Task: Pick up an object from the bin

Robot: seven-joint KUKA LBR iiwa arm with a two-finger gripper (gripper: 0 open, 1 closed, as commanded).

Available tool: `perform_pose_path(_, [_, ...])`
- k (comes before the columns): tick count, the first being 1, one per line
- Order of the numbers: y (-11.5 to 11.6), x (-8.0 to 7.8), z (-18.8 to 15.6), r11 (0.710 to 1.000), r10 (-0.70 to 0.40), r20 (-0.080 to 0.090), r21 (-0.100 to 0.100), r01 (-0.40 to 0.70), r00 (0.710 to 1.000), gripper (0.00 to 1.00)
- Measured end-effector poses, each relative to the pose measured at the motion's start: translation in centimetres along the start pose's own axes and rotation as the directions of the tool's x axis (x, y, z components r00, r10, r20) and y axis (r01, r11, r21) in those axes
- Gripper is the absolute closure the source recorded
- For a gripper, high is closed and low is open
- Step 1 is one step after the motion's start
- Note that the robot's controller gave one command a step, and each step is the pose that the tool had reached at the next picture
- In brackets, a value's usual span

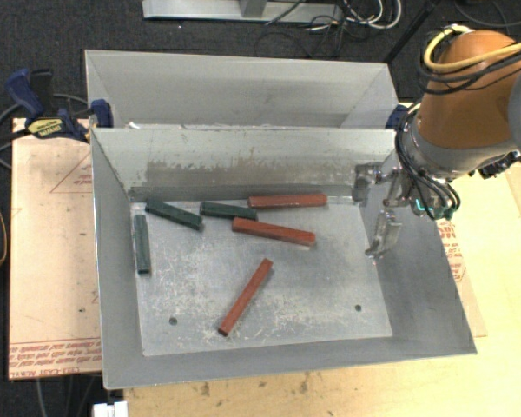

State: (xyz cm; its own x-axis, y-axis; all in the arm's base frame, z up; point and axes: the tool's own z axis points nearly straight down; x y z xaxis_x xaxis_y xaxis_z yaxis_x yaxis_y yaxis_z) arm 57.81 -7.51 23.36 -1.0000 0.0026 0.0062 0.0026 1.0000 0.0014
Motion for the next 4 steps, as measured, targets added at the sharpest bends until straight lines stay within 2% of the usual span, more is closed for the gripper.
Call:
perform_pose_path(1, [6.8, -4.2, 16.8, 0.988, -0.157, 0.002, -0.001, 0.157, 0.988, 0.0])
perform_pose_path(2, [11.9, -6.9, 13.1, 0.979, -0.205, 0.015, 0.001, 0.205, 0.979, 0.0])
perform_pose_path(3, [11.9, -5.9, 13.4, 0.997, -0.083, 0.008, 0.0, 0.083, 0.997, 0.0])
perform_pose_path(4, [12.7, -5.3, 16.1, 1.0, 0.0, 0.012, 0.0, 0.0, 1.0, 0.0])
